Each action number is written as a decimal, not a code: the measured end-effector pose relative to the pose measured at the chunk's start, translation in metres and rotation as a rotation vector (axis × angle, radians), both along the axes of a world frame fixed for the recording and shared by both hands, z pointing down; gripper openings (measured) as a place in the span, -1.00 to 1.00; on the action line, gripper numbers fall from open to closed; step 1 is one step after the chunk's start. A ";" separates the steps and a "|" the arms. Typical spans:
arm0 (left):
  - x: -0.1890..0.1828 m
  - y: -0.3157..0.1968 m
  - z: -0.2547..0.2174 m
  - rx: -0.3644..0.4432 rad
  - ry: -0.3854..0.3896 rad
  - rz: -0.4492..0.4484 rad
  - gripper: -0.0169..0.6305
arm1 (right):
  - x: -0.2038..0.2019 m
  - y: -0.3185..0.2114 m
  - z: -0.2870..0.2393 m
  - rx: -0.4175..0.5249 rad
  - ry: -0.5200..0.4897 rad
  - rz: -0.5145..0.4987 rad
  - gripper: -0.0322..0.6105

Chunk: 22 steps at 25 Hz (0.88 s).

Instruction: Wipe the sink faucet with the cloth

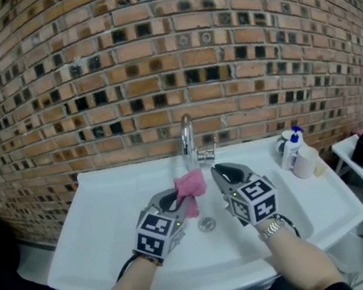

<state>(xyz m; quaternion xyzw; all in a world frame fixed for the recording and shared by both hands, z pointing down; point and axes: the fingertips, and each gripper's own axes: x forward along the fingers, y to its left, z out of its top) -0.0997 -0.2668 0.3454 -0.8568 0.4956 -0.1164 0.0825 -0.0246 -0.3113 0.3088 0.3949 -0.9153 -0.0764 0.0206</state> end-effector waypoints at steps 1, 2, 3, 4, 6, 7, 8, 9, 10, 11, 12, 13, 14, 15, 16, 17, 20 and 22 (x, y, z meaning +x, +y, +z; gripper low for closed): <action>-0.002 0.000 -0.002 0.021 -0.013 -0.001 -0.74 | 0.000 0.001 -0.001 0.004 0.005 0.003 -0.73; -0.005 0.000 -0.005 0.036 -0.019 -0.002 -0.74 | -0.001 0.001 -0.001 0.004 0.012 0.011 -0.73; -0.007 0.000 -0.006 0.042 -0.017 -0.002 -0.75 | 0.000 0.001 -0.001 -0.005 0.019 0.023 -0.73; -0.009 0.001 -0.006 0.042 -0.010 -0.001 -0.74 | 0.001 0.001 -0.001 -0.023 0.022 0.037 -0.73; -0.009 0.001 -0.005 0.037 0.003 0.004 -0.74 | 0.005 0.002 -0.004 -0.069 0.014 0.064 -0.73; -0.008 0.001 -0.004 0.034 0.009 0.009 -0.74 | 0.007 0.005 -0.006 -0.092 0.001 0.075 -0.73; -0.007 0.002 -0.004 0.030 0.018 0.016 -0.74 | 0.008 0.010 -0.007 -0.114 -0.017 0.081 -0.75; -0.006 0.002 -0.003 0.025 0.028 0.022 -0.75 | 0.007 0.016 -0.007 -0.130 -0.034 0.082 -0.77; -0.007 0.002 -0.004 0.025 0.036 0.023 -0.75 | 0.005 0.024 -0.005 -0.137 -0.044 0.080 -0.77; -0.008 0.003 -0.006 0.030 0.040 0.021 -0.74 | 0.002 0.031 -0.002 -0.134 -0.046 0.078 -0.77; -0.009 0.003 -0.007 0.037 0.041 0.018 -0.75 | 0.000 0.039 0.002 -0.127 -0.047 0.077 -0.79; -0.011 0.003 -0.008 0.044 0.038 0.012 -0.74 | -0.002 0.045 0.005 -0.116 -0.046 0.078 -0.79; -0.014 0.003 -0.009 0.050 0.037 0.005 -0.75 | -0.004 0.050 0.008 -0.103 -0.043 0.083 -0.81; -0.017 0.002 -0.009 0.051 0.039 -0.001 -0.75 | -0.005 0.053 0.010 -0.085 -0.036 0.089 -0.82; -0.019 0.001 -0.009 0.047 0.045 -0.005 -0.75 | -0.006 0.055 0.011 -0.065 -0.026 0.095 -0.84; -0.021 0.001 -0.008 0.038 0.051 -0.007 -0.75 | -0.007 0.057 0.011 -0.045 -0.015 0.099 -0.85; -0.021 0.002 -0.007 0.018 0.060 -0.003 -0.75 | -0.008 0.062 0.015 -0.016 0.011 0.102 -0.86; -0.020 0.002 -0.009 0.029 0.053 0.001 -0.75 | -0.007 0.063 0.018 -0.017 0.016 0.099 -0.86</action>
